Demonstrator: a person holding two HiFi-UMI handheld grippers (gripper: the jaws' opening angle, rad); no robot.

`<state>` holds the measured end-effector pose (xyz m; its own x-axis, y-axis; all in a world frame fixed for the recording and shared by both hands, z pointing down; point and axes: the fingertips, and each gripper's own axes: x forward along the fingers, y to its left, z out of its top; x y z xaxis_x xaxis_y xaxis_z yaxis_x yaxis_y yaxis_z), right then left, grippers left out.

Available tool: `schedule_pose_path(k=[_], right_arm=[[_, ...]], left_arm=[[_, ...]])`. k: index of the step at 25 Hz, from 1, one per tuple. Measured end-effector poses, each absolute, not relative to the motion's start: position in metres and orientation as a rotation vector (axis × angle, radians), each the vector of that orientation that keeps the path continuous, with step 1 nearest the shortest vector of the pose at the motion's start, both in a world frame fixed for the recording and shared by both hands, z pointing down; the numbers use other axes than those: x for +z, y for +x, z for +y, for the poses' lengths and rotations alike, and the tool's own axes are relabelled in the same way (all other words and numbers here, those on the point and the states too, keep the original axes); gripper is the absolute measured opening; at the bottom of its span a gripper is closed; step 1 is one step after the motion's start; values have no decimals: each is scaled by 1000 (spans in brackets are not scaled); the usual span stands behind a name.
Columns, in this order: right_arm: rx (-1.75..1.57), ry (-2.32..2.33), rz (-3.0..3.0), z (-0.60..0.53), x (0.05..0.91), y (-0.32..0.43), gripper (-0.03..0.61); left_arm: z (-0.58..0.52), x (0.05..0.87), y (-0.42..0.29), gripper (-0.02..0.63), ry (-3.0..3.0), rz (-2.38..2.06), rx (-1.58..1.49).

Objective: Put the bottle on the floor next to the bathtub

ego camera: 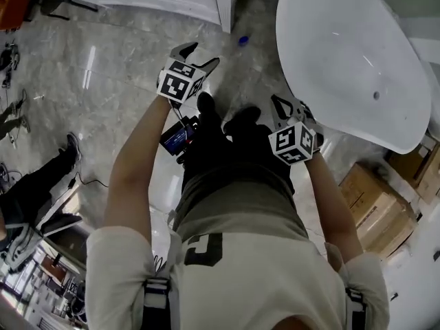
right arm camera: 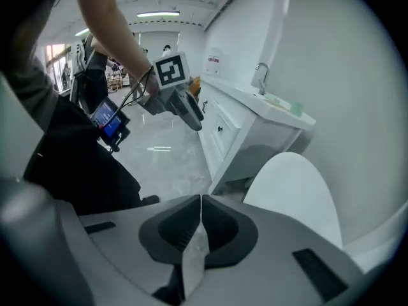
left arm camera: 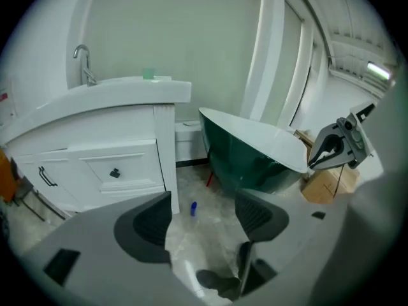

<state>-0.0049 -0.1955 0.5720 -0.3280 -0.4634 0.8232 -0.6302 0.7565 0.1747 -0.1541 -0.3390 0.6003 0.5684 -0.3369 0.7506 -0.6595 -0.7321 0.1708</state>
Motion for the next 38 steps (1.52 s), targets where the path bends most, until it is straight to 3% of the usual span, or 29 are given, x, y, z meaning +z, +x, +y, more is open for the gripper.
schedule_pose_path(k=[8,14,18,28,38], right_arm=[[394,880,-2047,-174,535,2,29],[132,898,-1933,-200,510,25,29],[142,956,-1927,-218,488,37,28],[147,863,-2001,-239,456,-82,29],[238,865,-2035,-265,441,-179,29]], left_arm=[[-334,537,-213,356,2370,-1152,1070],[-328,501,-272,356,2367,-1393,1124],[-322,487,-304,355,2344,-1500,1063],[-327,533,-477,296,2010,-1669,1003],[-326,470,-418,296,2463,-1331,829]])
